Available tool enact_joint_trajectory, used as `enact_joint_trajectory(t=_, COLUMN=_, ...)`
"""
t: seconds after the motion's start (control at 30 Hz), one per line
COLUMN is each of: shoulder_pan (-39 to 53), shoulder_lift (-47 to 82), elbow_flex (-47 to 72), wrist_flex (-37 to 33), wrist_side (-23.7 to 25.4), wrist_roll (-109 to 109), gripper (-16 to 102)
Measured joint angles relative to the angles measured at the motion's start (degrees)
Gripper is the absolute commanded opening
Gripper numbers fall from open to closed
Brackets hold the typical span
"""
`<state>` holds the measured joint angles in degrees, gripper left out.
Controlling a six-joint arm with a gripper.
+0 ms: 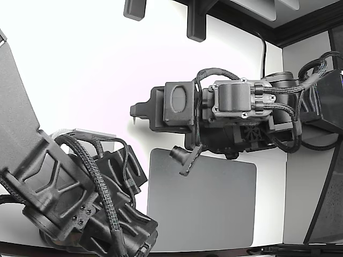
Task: Peel off protective film from adhesive tape.
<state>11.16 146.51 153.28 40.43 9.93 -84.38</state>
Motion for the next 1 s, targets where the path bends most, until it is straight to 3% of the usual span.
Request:
enact_joint_trajectory(t=0.37, shoulder_pan=5.1, shoulder_lift=-15.38, elbow_flex=-8.96, wrist_flex=1.05, wrist_side=8.0, wrist_roll=6.15, gripper=-12)
enact_joint_trajectory(t=0.63, shoulder_pan=7.21, shoulder_lift=-11.34, elbow_flex=-5.36, wrist_flex=-2.46, wrist_side=8.35, wrist_roll=7.12, gripper=-12)
enact_joint_trajectory(t=1.0, shoulder_pan=13.27, shoulder_lift=-12.92, elbow_flex=-5.36, wrist_flex=-2.81, wrist_side=13.45, wrist_roll=12.83, gripper=-12)
